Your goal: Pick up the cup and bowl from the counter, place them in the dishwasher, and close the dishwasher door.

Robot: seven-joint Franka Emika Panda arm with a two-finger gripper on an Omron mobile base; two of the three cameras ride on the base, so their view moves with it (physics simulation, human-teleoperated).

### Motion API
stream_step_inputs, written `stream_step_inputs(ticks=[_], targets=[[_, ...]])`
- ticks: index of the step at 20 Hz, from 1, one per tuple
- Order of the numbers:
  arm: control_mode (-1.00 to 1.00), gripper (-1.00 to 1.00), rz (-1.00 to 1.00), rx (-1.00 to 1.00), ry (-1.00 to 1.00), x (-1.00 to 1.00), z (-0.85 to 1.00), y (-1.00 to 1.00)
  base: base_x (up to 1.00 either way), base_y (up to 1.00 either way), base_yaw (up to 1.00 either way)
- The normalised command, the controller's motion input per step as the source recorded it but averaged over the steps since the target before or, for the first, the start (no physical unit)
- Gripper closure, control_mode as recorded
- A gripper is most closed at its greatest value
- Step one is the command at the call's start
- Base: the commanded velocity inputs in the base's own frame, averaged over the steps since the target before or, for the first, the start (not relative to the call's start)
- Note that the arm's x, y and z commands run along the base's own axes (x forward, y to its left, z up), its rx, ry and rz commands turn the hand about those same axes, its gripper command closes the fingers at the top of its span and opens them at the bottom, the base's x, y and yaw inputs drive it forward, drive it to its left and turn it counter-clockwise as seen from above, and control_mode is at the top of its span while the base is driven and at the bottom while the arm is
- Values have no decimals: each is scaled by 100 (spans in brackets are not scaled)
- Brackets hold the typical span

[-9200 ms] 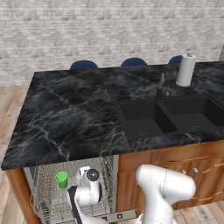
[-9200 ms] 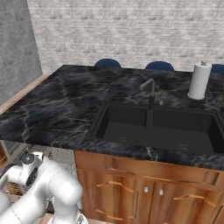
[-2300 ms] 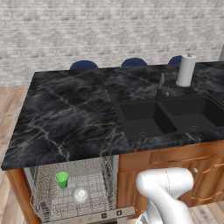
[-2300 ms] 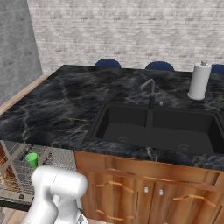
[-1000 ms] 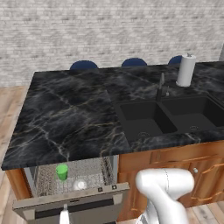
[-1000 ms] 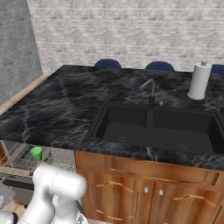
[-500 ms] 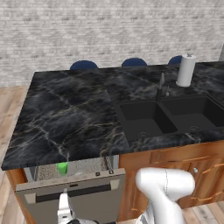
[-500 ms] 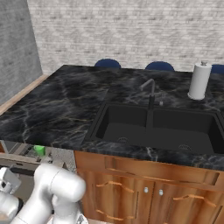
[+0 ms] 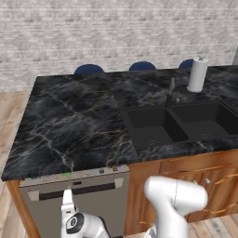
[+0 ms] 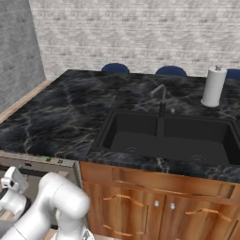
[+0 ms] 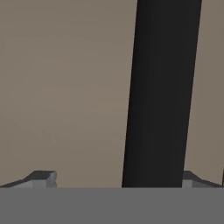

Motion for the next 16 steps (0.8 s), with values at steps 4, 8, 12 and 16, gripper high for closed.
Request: stream_step_inputs(ticks=[4,8,12,16], targets=[[-100,-100,0,0,-1,67,-19,-29,0,0,0],[-100,-100,0,0,0,77,-23,-35,0,0,0],[-100,-100,-1,0,0,88,-25,-40,0,0,0],[-100,-100,-1,0,0,84,-26,-40,0,0,0]])
